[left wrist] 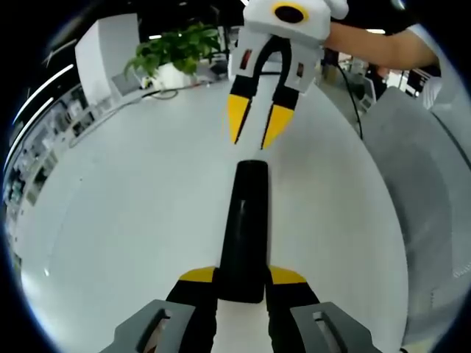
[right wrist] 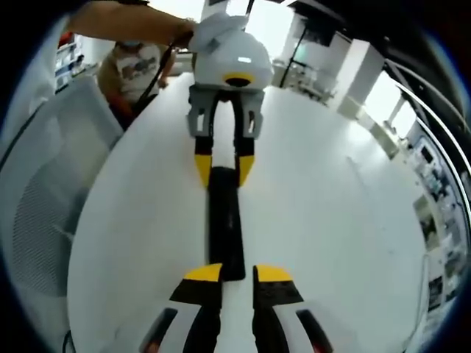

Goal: Press the specified remote control buttons in sequence, fully releasing each button before pressing the next.

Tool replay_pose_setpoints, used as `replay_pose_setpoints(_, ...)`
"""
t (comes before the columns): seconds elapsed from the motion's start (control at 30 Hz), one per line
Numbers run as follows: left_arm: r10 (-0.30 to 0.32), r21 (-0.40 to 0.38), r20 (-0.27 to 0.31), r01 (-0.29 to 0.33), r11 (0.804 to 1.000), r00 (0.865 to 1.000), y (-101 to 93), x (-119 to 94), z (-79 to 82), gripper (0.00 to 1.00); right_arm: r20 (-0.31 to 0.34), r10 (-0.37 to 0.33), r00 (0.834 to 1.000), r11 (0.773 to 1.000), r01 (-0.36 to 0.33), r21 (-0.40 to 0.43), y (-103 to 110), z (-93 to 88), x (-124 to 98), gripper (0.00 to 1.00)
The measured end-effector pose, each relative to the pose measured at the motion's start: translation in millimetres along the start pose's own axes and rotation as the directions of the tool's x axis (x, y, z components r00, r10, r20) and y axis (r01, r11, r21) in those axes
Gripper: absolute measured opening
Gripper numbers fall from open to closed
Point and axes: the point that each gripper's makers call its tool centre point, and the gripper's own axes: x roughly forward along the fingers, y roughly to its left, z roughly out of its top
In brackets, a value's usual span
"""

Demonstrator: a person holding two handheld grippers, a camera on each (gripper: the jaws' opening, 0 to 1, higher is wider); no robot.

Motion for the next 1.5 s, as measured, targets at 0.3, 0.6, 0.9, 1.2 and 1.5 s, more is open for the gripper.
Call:
replay_pose_setpoints(0.3,-0.001,-0.002,0.003,0.001,1.0,1.0,-0.3,0,-0.1,0.24,-0.032,0.009,0.999,1.0,-0.01,-0.029,-3,-4.3,-2,0.08)
replay_pose_setpoints(0.6,0.001,-0.004,0.001,-0.001,1.0,1.0,-0.4,0,-0.1,0.24,-0.061,0.023,0.998,0.997,-0.027,-0.07,-5,-6.0,1,0.05)
replay_pose_setpoints(0.9,0.001,-0.005,0.001,-0.001,1.0,1.0,0.2,0,0.1,0.24,-0.079,0.054,0.995,0.994,-0.061,-0.087,-2,-8.3,5,0.0)
replay_pose_setpoints(1.2,0.002,-0.004,-0.002,-0.002,1.0,1.0,0.8,0,-0.1,0.24,-0.102,0.077,0.992,0.991,-0.088,-0.099,0,-10.1,8,0.0)
replay_pose_setpoints(1.5,0.004,-0.006,-0.002,-0.004,1.0,1.0,1.0,0,-0.5,0.24,-0.127,0.085,0.988,0.989,-0.099,-0.106,1,-12.5,12,0.0)
